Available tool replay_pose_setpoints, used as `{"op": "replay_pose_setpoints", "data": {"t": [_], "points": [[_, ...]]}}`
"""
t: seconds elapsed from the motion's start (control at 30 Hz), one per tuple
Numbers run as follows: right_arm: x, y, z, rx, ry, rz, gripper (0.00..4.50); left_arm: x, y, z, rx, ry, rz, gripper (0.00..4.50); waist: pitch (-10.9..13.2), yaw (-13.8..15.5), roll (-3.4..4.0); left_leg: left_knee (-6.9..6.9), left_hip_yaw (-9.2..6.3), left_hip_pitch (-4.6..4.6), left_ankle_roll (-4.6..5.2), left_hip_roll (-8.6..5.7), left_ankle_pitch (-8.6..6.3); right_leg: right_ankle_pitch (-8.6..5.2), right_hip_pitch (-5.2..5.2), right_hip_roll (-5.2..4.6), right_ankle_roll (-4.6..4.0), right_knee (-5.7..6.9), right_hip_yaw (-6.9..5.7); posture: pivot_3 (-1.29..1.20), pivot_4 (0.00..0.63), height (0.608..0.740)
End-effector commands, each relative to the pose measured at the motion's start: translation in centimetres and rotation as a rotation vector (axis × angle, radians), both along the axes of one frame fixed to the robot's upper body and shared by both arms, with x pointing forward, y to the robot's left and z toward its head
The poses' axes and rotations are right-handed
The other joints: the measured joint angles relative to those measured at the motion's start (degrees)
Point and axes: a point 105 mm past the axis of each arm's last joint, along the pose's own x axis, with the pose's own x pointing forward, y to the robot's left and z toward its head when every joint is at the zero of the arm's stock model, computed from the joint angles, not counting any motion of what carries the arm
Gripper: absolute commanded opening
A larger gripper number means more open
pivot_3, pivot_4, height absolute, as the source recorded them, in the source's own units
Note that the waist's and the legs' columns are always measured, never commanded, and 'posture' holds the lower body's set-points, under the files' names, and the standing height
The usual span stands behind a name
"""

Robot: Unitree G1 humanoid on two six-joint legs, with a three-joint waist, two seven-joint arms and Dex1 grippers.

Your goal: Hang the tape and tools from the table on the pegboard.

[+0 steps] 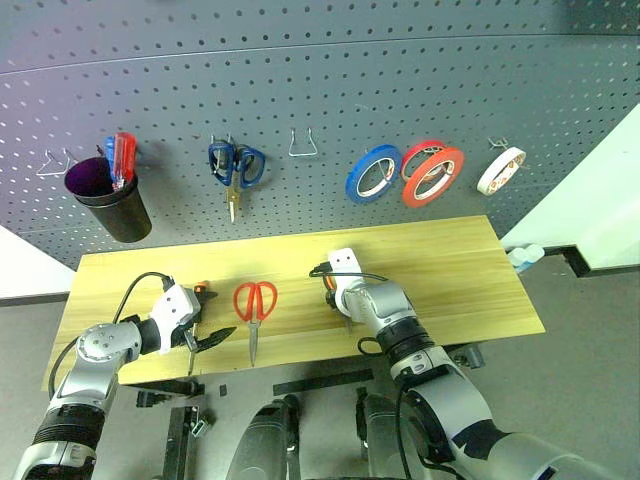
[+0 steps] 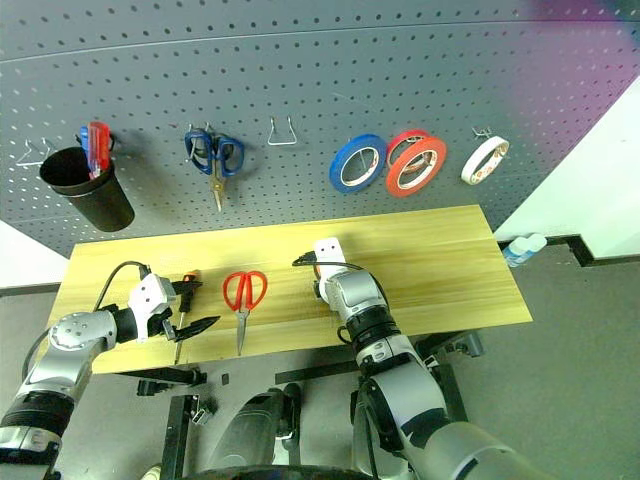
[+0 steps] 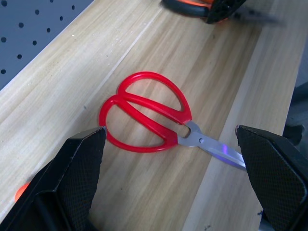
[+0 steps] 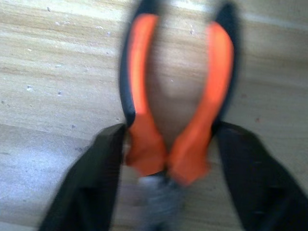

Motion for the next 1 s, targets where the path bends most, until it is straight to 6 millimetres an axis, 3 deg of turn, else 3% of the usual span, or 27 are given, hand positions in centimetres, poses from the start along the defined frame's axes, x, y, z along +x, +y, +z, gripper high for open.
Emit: {"op": "replay_pose_setpoints", "data": {"t": [0.03, 0.3, 0.6, 0.73, 1.0], "points": [[-1.7, 4.5, 0.3, 0.075, 0.052, 0.077, 2.08, 0.0, 0.4, 0.7, -0.009, -0.031, 0.015, 4.50, 0.00, 0.02, 0.00, -0.01, 0.00, 0.00, 0.00, 0.00, 0.00, 0.00, -0.01, 0.00, 0.00, 0.00, 0.00, -0.05, 0.261, 0.727], [-1.5, 4.3, 0.8, 0.068, 0.029, 0.087, 2.08, 0.2, 0.4, 0.8, -0.011, -0.035, 0.018, 4.50, 0.00, 0.02, 0.00, -0.20, 0.02, 0.00, 0.00, 0.00, 0.00, 0.00, -0.07, 0.00, 0.00, -0.09, 0.00, -0.05, 0.262, 0.727], [-1.9, 3.2, 6.8, 0.135, -0.147, 0.296, 2.08, 0.3, 0.5, 0.7, -0.019, -0.038, 0.021, 4.50, 0.05, 0.01, 0.01, -0.38, 0.10, -0.45, -0.01, 0.00, 0.03, 0.00, -0.38, -0.05, 0.01, -0.08, -0.06, -0.09, 0.265, 0.727], [-3.0, 3.0, 10.5, 0.198, -0.225, 0.429, 2.08, 0.7, -0.7, 2.3, -0.113, -0.083, 0.003, 4.50, 0.06, 0.08, -0.02, -0.28, 0.09, -0.63, -0.01, -0.11, 0.03, 0.01, -0.46, -0.21, 0.01, -0.11, -0.17, -0.10, 0.254, 0.727], [-5.5, 1.1, 17.0, 0.312, -0.414, 0.577, 2.08, 0.9, -2.4, 7.9, -0.273, -0.230, -0.039, 4.50, 0.06, -0.10, -0.04, -0.28, 0.09, -1.01, -0.03, -0.11, 0.05, 0.01, -0.86, -0.20, 0.03, -0.07, -0.22, -0.11, 0.224, 0.727]]}}
